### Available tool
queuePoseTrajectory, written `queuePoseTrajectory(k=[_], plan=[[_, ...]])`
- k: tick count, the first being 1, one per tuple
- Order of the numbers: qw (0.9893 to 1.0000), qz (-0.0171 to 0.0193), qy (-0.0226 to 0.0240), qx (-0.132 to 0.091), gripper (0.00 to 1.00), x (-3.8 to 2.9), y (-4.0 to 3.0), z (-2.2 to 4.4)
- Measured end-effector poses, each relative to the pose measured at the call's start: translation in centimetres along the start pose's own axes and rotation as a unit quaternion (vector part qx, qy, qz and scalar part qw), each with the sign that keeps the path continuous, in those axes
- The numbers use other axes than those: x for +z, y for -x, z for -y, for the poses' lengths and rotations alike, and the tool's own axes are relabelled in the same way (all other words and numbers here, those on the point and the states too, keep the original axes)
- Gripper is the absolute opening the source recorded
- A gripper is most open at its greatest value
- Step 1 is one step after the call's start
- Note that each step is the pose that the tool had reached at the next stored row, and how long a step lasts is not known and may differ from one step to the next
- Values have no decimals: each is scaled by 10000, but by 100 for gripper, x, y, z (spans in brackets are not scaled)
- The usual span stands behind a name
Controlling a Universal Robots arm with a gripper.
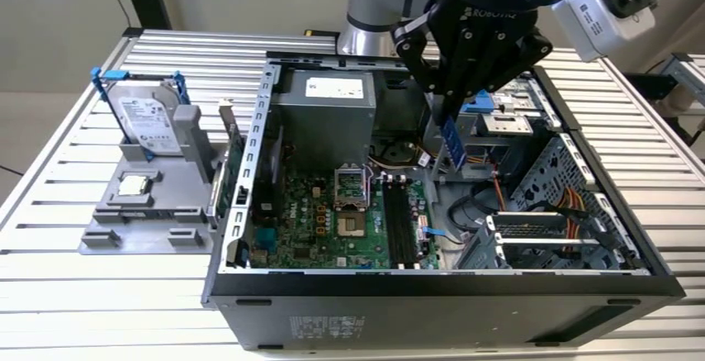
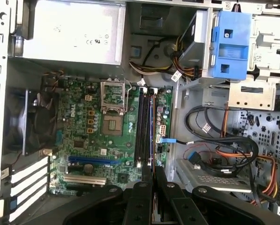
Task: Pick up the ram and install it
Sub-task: 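Insert the ram into the slot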
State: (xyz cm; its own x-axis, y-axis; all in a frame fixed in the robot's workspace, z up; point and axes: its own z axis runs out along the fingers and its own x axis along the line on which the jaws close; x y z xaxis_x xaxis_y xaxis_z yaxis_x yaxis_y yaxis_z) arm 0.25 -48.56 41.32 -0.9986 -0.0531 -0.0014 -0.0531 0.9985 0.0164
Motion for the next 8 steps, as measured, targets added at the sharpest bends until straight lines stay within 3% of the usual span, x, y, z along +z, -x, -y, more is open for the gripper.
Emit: queuePoseTrajectory(k=[8], plan=[[10000,1,1,59,0,51,2,-38]])
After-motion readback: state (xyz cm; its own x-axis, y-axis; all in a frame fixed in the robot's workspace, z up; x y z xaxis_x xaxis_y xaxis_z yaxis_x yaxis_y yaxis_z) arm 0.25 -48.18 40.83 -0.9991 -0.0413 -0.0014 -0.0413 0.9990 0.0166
